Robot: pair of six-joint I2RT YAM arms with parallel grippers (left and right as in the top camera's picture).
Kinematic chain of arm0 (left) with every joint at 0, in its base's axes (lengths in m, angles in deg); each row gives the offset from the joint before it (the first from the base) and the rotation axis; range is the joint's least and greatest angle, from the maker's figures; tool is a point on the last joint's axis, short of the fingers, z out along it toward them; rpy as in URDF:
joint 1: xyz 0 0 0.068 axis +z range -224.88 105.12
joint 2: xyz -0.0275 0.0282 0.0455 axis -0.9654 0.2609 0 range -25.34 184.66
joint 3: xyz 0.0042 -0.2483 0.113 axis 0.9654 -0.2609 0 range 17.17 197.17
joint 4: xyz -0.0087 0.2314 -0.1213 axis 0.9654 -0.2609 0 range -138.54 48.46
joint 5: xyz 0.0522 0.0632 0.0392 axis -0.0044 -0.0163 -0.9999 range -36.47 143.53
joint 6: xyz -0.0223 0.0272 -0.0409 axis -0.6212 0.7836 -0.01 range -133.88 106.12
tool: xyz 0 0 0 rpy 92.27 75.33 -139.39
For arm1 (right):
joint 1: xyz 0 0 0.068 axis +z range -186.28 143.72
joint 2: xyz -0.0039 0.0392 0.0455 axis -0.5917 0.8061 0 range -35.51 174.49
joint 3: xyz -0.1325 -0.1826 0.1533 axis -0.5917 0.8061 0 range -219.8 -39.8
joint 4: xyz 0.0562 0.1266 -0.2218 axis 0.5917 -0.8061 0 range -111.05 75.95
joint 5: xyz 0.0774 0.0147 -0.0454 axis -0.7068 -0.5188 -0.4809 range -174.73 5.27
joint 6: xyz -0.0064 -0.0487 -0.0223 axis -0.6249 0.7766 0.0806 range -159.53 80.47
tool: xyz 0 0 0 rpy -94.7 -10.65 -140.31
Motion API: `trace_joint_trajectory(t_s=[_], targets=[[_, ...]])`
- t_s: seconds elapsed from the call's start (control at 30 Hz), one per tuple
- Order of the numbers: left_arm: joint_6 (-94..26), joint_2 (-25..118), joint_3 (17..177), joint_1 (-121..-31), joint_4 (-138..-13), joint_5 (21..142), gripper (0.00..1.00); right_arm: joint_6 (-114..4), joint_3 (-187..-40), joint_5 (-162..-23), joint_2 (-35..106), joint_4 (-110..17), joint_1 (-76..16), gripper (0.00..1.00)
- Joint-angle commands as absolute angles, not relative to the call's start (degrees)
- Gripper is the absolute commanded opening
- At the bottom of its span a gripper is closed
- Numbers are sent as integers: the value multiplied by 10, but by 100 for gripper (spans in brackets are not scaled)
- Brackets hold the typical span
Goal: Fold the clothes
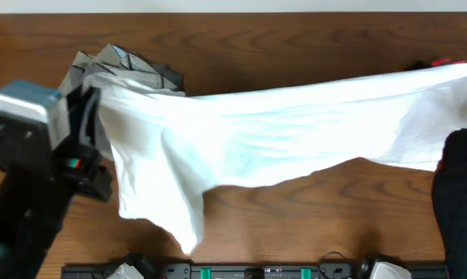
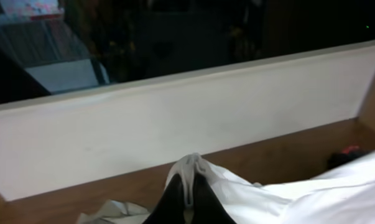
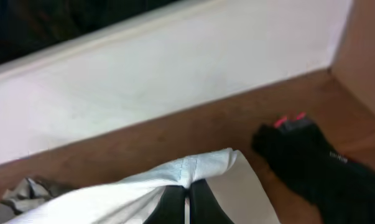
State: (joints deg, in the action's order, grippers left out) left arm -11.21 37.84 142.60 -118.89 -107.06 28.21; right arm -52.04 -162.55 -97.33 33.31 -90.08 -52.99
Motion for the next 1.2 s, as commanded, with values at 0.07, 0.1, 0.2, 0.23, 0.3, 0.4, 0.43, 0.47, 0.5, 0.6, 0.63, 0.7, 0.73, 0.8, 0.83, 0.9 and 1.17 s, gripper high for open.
trace_joint_trajectory(t_s=[0.07,0.1,0.2,0.23,0.3,0.4,0.43,0.47,0.5,0.6,0.63,0.7,0.73,0.8,0.83,0.9,1.17], targets=[[-101,406,1432,-1190,-1102,227,6,-515,-1640,-965,339,-923,-537,1],[-101,415,1432,-1190,-1113,216,6,-515,-1640,-962,343,-931,-537,1],[-107,452,1432,-1187,-1147,192,6,-515,-1640,-930,361,-963,-537,1],[-107,465,1432,-1183,-1153,192,6,-515,-1640,-918,369,-973,-537,1],[-107,500,1432,-1165,-1161,192,6,-514,-1640,-900,389,-989,-537,1],[-106,559,1432,-1128,-1159,204,6,-510,-1636,-892,429,-998,-537,1],[-104,579,1432,-1115,-1156,211,6,-510,-1635,-892,444,-998,-537,1],[-100,599,1432,-1102,-1152,221,6,-510,-1634,-892,458,-996,-537,1],[-89,622,1432,-1087,-1145,240,6,-510,-1634,-892,474,-995,-537,2],[-50,695,1432,-1046,-1108,300,6,-510,-1634,-893,533,-983,-531,4],[-41,718,1432,-1035,-1093,314,6,-510,-1634,-893,554,-977,-529,6],[-18,769,1432,-1014,-1053,335,6,-510,-1634,-895,603,-957,-523,8],[-10,791,1432,-1006,-1034,343,6,-510,-1634,-897,625,-946,-521,11],[7,837,1432,-993,-986,364,6,-513,-1634,-899,676,-913,-518,14],[21,860,1432,-988,-959,368,7,-520,-1634,-899,705,-894,-518,17],[30,896,1432,-980,-921,363,23,-537,-1634,-899,758,-860,-520,17],[10,872,1432,-978,-976,335,90,-476,-1634,-951,825,-870,-534,39]])
